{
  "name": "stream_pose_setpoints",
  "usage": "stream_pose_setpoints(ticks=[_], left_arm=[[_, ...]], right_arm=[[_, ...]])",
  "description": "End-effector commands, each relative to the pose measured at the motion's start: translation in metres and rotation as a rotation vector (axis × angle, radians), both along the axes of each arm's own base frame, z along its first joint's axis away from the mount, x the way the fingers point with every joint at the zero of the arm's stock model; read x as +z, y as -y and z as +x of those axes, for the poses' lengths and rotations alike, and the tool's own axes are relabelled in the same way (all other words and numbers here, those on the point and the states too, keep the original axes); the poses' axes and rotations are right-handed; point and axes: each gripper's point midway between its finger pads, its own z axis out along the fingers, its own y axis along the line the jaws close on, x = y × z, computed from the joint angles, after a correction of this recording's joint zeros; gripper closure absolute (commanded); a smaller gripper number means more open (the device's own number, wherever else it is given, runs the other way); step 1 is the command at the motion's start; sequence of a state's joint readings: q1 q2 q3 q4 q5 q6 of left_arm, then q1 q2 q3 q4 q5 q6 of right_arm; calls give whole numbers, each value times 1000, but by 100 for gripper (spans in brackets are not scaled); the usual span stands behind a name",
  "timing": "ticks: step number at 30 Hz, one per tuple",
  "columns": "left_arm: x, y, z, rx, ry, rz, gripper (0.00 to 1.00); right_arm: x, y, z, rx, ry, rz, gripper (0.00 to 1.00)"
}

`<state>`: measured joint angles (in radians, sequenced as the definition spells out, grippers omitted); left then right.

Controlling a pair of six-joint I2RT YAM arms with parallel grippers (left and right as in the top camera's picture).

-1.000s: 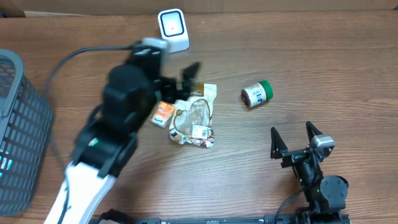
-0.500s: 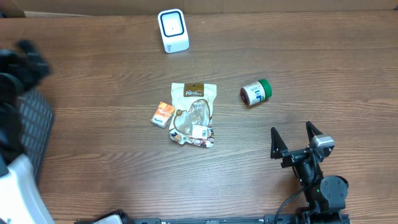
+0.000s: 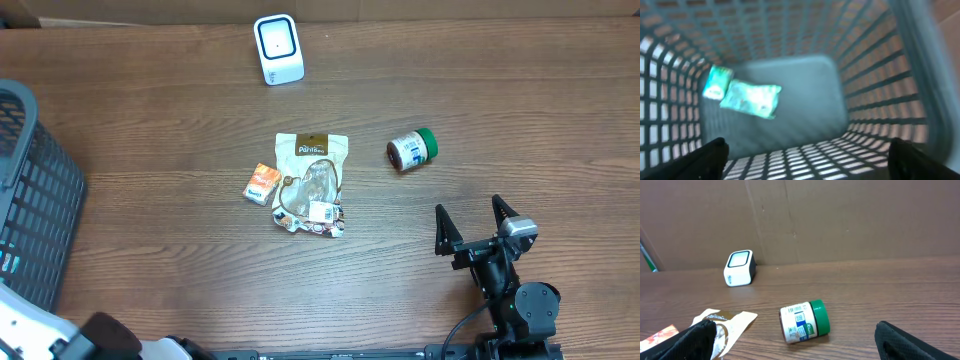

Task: Scan the item barcode
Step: 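Swing the left gripper back into the grey basket, then grasp a green wipes packet and drop it below the orange packet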

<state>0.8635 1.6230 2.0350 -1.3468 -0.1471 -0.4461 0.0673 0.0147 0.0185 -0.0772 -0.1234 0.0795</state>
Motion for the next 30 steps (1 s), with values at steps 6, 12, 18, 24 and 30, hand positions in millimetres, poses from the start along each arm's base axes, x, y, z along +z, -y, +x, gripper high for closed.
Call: stream_pose_setpoints(ticks=[6,12,18,24,30], left_arm=[[-95,-35,-31,116,-180,-154,13],[-156,-48,-38,70,-255,-170,14],[-220,-53,-34,12,-300,-182,17],[-264,-67,-31,-58,-385,-184,24],[-299,-72,-20,-93,-406,-207,28]], right_arm=[[-1,-1,0,2,5,6,0],[-1,-1,0,2,5,6,0],[-1,-1,0,2,5,6,0],[-1,-1,0,2,5,6,0],[-1,-1,0,2,5,6,0]])
